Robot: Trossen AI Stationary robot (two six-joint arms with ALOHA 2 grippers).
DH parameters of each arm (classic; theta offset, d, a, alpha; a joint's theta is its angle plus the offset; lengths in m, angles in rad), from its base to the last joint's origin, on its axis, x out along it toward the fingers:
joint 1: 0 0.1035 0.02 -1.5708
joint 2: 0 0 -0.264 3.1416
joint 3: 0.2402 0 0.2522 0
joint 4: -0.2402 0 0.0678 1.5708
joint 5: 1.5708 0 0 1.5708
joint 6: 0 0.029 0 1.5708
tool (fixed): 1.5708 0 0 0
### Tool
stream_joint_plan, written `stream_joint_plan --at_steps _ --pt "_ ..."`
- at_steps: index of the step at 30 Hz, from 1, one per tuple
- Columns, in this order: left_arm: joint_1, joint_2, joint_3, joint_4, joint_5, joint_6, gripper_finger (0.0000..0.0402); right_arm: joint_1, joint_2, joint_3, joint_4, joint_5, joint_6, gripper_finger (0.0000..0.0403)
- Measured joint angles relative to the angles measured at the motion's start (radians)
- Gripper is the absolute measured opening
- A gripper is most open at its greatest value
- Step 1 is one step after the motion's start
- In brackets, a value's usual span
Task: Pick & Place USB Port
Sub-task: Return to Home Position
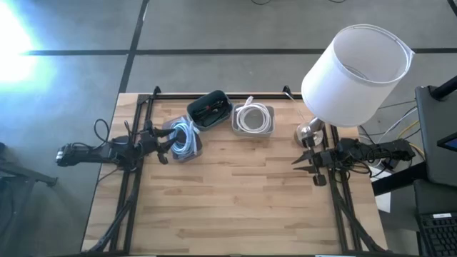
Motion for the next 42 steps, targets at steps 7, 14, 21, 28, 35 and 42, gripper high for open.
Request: stream_joint_plan --at_steps 7,14,21,28,35,42 --pt "0.001 0.000 0.000 0.000 0.000 0.000 0.0172 0.000 0.000 0.000 0.000 0.000 0.000 0.0091" --pt "0.001 0.000 0.000 0.000 0.000 0.000 0.0172 0.000 0.000 0.000 0.000 0.000 0.000 0.0082" --pt "0.000 0.000 0.000 0.000 0.000 0.000 0.0172 0.000 0.000 0.000 0.000 0.000 0.000 0.0069" --pt "0.000 0.000 0.000 0.000 0.000 0.000 0.0172 0.000 0.000 0.000 0.000 0.000 0.000 0.0074" --pt "0.000 0.000 0.000 0.000 0.000 0.000 0.0172 0.000 0.000 0.000 0.000 0.000 0.000 0.0086" --pt "0.000 0.000 0.000 0.000 0.000 0.000 0.0172 0.000 0.000 0.000 0.000 0.000 0.000 0.0091"
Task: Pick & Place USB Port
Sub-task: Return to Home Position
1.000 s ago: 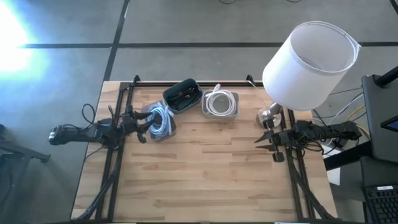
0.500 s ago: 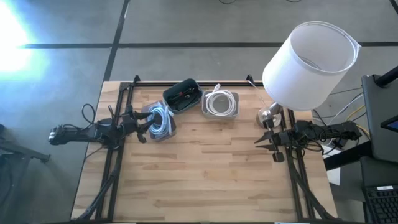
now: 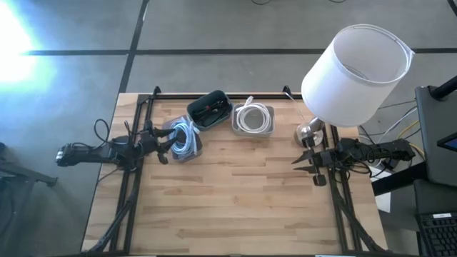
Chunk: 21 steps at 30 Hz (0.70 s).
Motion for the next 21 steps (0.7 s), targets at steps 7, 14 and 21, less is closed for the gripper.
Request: stream_joint_plan --at_steps 7,14,21 --pt "0.000 0.000 0.000 0.000 0.000 0.000 0.0172 0.000 0.000 0.000 0.000 0.000 0.000 0.0077" --pt "0.000 0.000 0.000 0.000 0.000 0.000 0.0172 0.000 0.000 0.000 0.000 0.000 0.000 0.0068" --pt "0.001 0.000 0.000 0.000 0.000 0.000 0.0172 0.000 0.000 0.000 0.000 0.000 0.000 0.0079"
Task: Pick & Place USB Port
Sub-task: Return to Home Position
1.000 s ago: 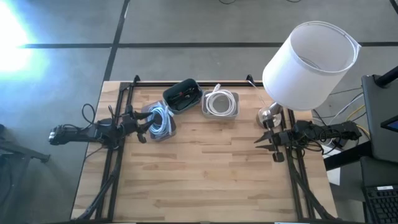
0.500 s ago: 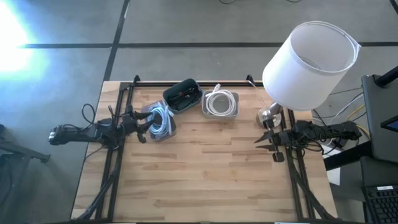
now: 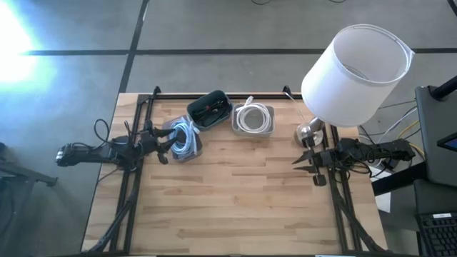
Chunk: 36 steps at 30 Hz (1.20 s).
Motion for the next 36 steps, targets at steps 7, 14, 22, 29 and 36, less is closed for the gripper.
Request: stream_joint_plan --at_steps 7,14,22,29,36 --pt "0.000 0.000 0.000 0.000 0.000 0.000 0.0172 0.000 0.000 0.000 0.000 0.000 0.000 0.0089" --pt "0.000 0.000 0.000 0.000 0.000 0.000 0.0172 0.000 0.000 0.000 0.000 0.000 0.000 0.0086" --pt "0.000 0.000 0.000 0.000 0.000 0.000 0.0172 0.000 0.000 0.000 0.000 0.000 0.000 0.0071" --pt "-0.001 0.000 0.000 0.000 0.000 0.000 0.0172 0.000 0.000 0.000 0.000 0.000 0.000 0.0072" --pt "-0.001 0.000 0.000 0.000 0.000 0.000 0.0172 0.000 0.000 0.000 0.000 0.000 0.000 0.0085"
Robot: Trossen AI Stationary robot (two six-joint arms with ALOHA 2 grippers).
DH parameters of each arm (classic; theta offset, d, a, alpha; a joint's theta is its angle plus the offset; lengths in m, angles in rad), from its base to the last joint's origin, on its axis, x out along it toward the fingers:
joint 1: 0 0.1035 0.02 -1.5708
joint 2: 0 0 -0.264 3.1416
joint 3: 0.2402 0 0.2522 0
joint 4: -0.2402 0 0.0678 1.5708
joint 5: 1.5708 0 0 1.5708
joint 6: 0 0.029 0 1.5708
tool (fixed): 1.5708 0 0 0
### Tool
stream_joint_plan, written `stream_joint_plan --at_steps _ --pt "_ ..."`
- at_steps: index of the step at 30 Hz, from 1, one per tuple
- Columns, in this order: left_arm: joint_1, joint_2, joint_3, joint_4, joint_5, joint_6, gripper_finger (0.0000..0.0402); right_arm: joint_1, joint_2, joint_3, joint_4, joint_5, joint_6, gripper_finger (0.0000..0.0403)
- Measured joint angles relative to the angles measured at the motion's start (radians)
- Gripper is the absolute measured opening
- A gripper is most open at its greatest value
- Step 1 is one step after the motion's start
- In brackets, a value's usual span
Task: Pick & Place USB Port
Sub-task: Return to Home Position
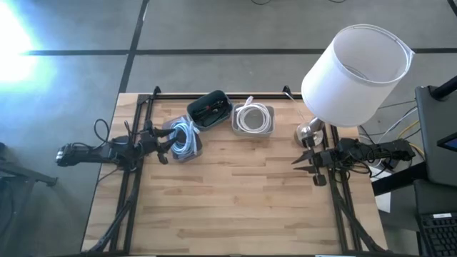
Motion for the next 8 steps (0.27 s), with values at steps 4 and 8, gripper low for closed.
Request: stream_joint_plan --at_steps 4,8 --pt "0.000 0.000 0.000 0.000 0.000 0.000 0.0172 0.000 0.000 0.000 0.000 0.000 0.000 0.0090" --pt "0.000 0.000 0.000 0.000 0.000 0.000 0.0172 0.000 0.000 0.000 0.000 0.000 0.000 0.0090"
